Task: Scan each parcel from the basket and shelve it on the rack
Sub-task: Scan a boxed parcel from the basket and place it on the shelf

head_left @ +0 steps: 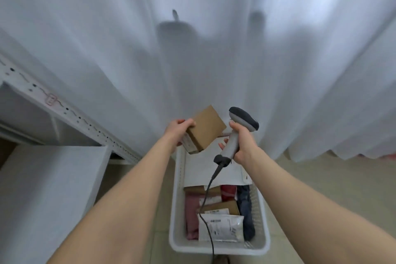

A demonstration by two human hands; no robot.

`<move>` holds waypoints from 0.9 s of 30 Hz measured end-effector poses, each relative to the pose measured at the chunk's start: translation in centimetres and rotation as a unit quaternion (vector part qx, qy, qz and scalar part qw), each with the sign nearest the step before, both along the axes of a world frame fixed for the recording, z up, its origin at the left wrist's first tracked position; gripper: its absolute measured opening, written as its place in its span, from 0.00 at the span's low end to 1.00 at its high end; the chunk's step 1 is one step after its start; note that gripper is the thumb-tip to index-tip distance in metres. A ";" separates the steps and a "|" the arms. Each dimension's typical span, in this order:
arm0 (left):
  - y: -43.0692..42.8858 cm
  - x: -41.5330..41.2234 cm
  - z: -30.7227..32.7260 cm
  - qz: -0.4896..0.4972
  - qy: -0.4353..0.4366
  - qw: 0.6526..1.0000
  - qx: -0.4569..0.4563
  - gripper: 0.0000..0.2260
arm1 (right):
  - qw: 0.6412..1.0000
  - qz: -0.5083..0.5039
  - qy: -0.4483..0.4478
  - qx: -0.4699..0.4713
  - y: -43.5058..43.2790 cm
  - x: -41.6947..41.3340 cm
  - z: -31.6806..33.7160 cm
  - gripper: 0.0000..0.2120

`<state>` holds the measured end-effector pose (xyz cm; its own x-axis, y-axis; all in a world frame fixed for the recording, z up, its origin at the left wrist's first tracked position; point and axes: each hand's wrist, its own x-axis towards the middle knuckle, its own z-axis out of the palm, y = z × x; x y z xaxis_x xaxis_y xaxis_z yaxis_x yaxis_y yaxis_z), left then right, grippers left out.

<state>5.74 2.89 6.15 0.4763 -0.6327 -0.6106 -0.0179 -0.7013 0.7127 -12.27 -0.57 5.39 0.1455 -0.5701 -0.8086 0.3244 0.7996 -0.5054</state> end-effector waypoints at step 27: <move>23.0 -10.2 28.5 -0.063 -0.029 0.997 -0.034 0.24 | 0.987 0.102 -0.058 -0.107 23.1 -8.3 22.7 0.20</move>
<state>-4.51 25.87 34.67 0.4233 -0.7288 -0.5382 -0.1457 -0.6411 0.7535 -20.59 22.55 28.09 0.3582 -0.6754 -0.6446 0.2334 0.7332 -0.6387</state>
